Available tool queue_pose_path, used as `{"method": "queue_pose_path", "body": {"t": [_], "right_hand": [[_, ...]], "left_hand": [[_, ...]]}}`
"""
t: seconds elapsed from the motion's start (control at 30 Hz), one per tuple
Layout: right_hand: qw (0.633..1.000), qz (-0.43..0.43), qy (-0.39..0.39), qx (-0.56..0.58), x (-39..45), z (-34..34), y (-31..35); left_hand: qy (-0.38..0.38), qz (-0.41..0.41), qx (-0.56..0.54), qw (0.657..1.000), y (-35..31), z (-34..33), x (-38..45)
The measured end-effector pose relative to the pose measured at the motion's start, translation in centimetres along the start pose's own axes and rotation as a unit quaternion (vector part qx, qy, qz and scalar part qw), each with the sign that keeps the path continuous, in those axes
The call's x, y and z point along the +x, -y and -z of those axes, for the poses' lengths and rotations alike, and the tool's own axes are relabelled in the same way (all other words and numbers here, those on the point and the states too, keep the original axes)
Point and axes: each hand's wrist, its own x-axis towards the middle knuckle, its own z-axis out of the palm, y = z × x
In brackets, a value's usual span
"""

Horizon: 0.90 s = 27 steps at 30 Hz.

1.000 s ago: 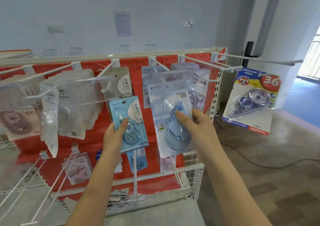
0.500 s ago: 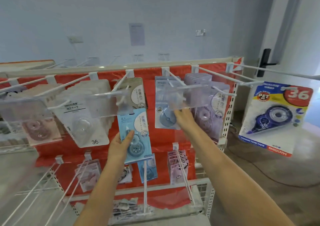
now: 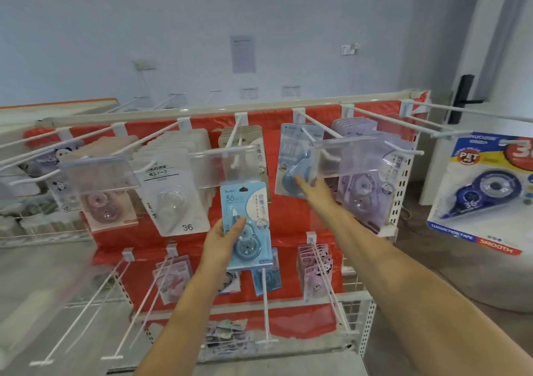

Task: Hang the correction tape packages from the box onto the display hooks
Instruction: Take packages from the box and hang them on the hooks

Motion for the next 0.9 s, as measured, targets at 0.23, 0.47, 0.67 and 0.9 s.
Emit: {"method": "queue_pose_path", "body": {"t": [0.23,0.47,0.67,0.9], "right_hand": [[0.96,-0.075,0.123,-0.241,-5.6,-1.6,-4.7],[0.905,0.009,0.149,-0.399,-10.9,-1.5,-5.0],[0.88,0.063,0.158,-0.443,-15.7,-0.1,-4.3],[0.883,0.062,0.168,-0.435,-24.4,3.3,-5.0]], "left_hand": [[0.038,0.009,0.038,0.999,0.9,2.3,-0.7],[0.063,0.013,0.048,0.997,2.1,3.5,-3.4],[0.086,0.021,0.051,0.995,3.2,3.3,-8.4],[0.099,0.042,0.031,0.994,5.1,3.1,-16.9]]}}
